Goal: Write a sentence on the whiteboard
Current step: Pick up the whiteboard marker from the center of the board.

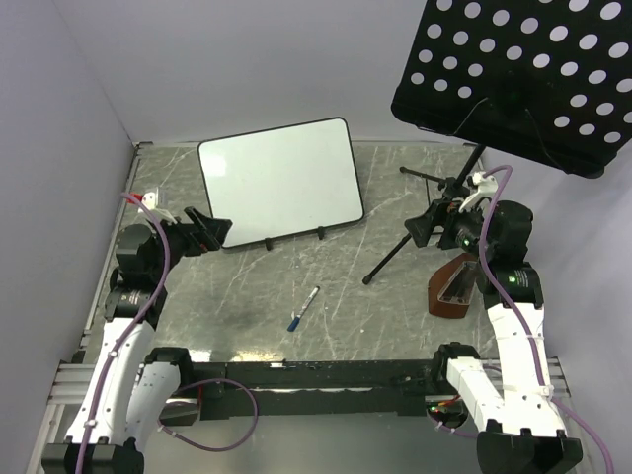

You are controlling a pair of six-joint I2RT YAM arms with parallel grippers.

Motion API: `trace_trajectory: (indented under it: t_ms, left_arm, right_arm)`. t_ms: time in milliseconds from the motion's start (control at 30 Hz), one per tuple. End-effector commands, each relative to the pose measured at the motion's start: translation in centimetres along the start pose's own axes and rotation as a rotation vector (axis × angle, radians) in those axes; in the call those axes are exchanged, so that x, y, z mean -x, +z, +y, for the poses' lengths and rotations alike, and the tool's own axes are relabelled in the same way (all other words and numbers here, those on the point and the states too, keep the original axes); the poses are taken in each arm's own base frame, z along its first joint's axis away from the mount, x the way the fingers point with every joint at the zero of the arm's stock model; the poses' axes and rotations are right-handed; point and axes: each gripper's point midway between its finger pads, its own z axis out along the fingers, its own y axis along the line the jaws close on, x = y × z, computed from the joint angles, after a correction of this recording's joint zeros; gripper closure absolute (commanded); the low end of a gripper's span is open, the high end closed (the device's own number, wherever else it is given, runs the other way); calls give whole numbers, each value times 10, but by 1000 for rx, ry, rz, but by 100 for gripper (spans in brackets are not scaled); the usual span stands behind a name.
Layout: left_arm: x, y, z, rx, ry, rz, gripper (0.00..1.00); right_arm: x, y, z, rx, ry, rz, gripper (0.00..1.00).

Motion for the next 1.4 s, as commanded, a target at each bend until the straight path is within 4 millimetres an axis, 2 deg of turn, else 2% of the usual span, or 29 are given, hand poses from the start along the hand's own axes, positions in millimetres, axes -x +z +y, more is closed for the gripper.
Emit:
trace_trajectory:
  t_ms: [0,67,133,167,200,233,267,333,367,500,533,567,633,733,833,1067,1233,1367]
  left_arm:
    - [3,-6,-29,-101,-88,47,3]
    - [-6,-11,-32,-102,-112,88,3]
    - [-10,-15,-36,-98,-113,111,3]
    - [-25,-18,-40,-93,-122,172,3]
    - [-28,-20,-45,-96,-114,187,3]
    - [-33,-18,-41,-51,-114,200,3]
    - [-50,-21,-54,-77,-103,264,3]
    - [-70,-21,-65,-59,-83,321,3]
    - [-82,-24,-64,-32,-76,362,3]
    - [-115,-27,-70,36,-35,480,3]
    - [-128,-32,-81,5,-20,528,3]
    - [-131,-30,-79,32,-3,524,3]
    - [-154,-31,-85,33,31,591,1]
    - [-180,-31,-83,83,95,666,6]
    - [-193,-25,-82,128,154,685,9]
    - [-223,-7,-76,182,232,769,19]
    - [-244,-4,-88,141,246,833,26]
    - [-269,-4,-88,147,291,900,39]
  right_arm:
    - [17,-7,13,45,-16,-33,0]
    - [14,-6,17,77,-30,-27,0]
    - [7,-8,32,191,-101,-13,0]
    - [1,-8,42,264,-129,0,0]
    - [-8,-12,59,401,-197,20,0]
    - [-14,-16,70,490,-235,29,0]
    - [-18,-18,75,534,-260,36,0]
    - [-22,-19,83,584,-306,41,0]
    - [-26,-20,84,596,-316,53,0]
    - [-41,-19,83,639,-379,63,0]
    - [-43,-18,83,646,-385,62,0]
    - [-51,-15,80,651,-383,72,0]
    - [-55,-13,78,656,-401,71,0]
    - [-64,-10,75,672,-412,83,0]
    - [-74,-8,73,686,-406,98,0]
    - [-80,-5,69,686,-401,129,0]
    - [-83,-3,67,677,-394,140,0]
    - [-83,-1,64,667,-388,149,0]
